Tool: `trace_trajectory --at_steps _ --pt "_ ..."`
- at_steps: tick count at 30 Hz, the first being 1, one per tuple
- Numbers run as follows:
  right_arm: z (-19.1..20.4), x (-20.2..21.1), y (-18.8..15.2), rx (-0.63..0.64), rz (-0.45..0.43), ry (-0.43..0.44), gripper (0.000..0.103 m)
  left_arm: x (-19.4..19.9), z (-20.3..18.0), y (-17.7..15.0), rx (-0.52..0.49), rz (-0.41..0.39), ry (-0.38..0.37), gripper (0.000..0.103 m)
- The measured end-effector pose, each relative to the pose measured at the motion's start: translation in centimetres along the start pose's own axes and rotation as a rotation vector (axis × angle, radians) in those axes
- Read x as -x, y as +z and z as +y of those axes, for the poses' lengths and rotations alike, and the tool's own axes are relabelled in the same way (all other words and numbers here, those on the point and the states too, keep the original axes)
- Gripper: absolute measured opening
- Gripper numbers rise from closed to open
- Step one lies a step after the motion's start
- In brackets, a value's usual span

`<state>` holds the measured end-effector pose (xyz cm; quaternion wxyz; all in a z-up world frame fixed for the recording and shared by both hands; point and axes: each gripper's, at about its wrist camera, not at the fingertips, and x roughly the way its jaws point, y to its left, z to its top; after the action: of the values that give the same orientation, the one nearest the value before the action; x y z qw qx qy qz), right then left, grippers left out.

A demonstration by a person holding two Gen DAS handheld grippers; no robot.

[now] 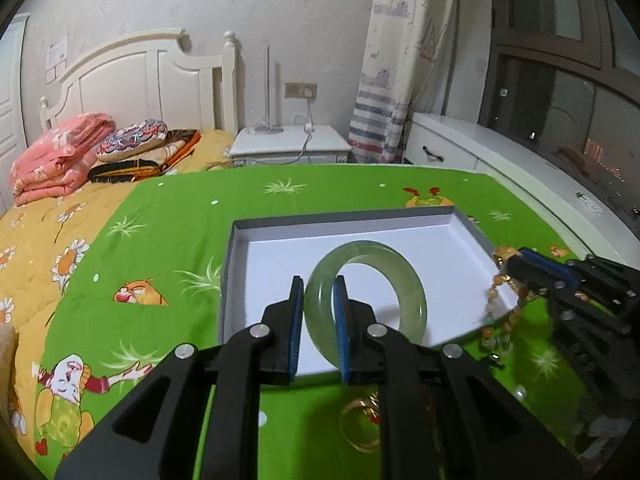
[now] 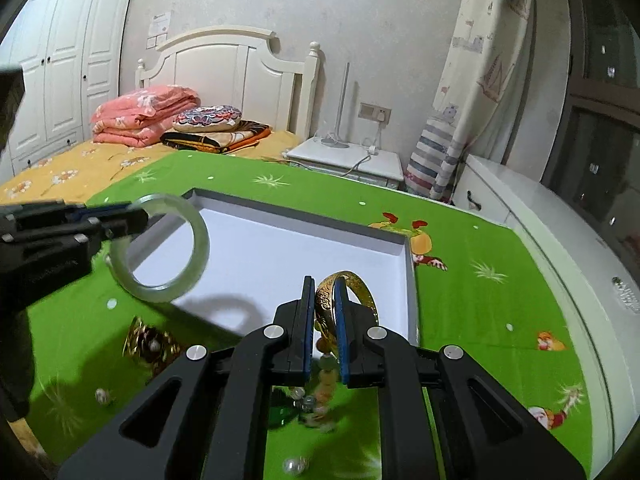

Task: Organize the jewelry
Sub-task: 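Carry both bangles into the grey tray and open both tools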

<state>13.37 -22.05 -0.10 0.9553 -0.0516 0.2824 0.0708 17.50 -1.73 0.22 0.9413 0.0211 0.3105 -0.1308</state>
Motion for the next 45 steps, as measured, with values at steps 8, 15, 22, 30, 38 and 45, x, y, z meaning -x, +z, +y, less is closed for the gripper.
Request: trace_trajectory --at_steps 8,15,22,30,38,45 --pt "-2.0 4.5 0.0 -0.072 -0.054 0.076 0.012 -0.3 0.0 0.2 -0.001 -0.012 -0.011 0.014" --pt "-2.3 7.7 -1.2 -0.078 -0.07 0.075 0.012 1.0 -1.2 0.3 -0.012 -0.043 -0.035 0.015" --pt "-4.0 8.1 -2.9 -0.19 -0.058 0.198 0.012 1.9 -2.0 0.1 -0.024 -0.054 -0.045 0.015" --pt "-5.2 8.8 -3.4 -0.235 -0.093 0.166 0.012 2.0 -2.1 -0.2 -0.022 -0.05 -0.049 0.015" --pt "-3.6 3.0 -0.5 -0.1 -0.02 0.073 0.012 0.1 -1.3 0.5 0.004 -0.012 -0.034 0.015" --pt "-2.6 -5.2 2.4 0.005 0.105 -0.017 0.012 -4.0 -0.4 2.8 0.027 0.068 -0.007 0.015"
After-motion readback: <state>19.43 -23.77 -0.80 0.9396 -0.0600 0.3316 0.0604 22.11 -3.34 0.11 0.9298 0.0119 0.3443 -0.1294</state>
